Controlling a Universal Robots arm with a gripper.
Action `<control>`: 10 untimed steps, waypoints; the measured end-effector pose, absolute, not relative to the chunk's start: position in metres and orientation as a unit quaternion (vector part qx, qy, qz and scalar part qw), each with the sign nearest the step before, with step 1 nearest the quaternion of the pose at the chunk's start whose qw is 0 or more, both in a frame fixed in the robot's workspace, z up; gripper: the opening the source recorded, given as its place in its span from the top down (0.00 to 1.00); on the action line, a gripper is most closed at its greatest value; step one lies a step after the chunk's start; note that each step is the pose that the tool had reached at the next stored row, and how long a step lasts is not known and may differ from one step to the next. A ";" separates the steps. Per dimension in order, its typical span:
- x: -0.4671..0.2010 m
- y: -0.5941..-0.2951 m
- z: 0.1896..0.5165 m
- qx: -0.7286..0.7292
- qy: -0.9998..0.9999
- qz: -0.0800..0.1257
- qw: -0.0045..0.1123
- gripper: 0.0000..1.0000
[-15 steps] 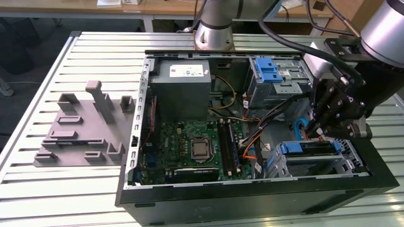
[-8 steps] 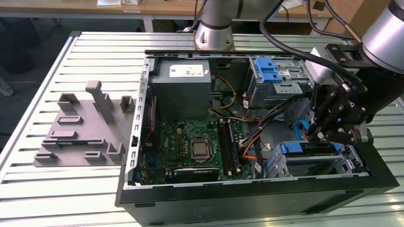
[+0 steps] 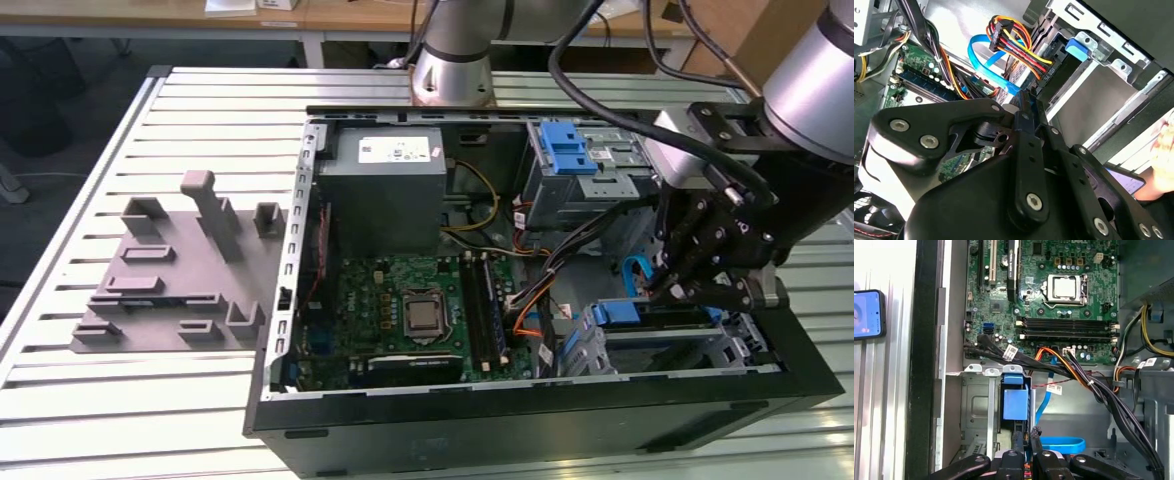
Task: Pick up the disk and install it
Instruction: 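Insert the second disk wire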
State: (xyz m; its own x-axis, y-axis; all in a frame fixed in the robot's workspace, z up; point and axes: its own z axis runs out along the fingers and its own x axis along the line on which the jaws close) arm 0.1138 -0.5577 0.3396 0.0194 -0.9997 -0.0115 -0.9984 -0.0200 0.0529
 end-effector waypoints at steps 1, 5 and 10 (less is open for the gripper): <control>0.114 -0.558 0.339 0.715 -0.698 -0.023 0.015 0.83; 0.115 -0.558 0.338 0.716 -0.698 -0.023 0.015 0.83; 0.116 -0.558 0.337 0.716 -0.698 -0.023 0.015 0.83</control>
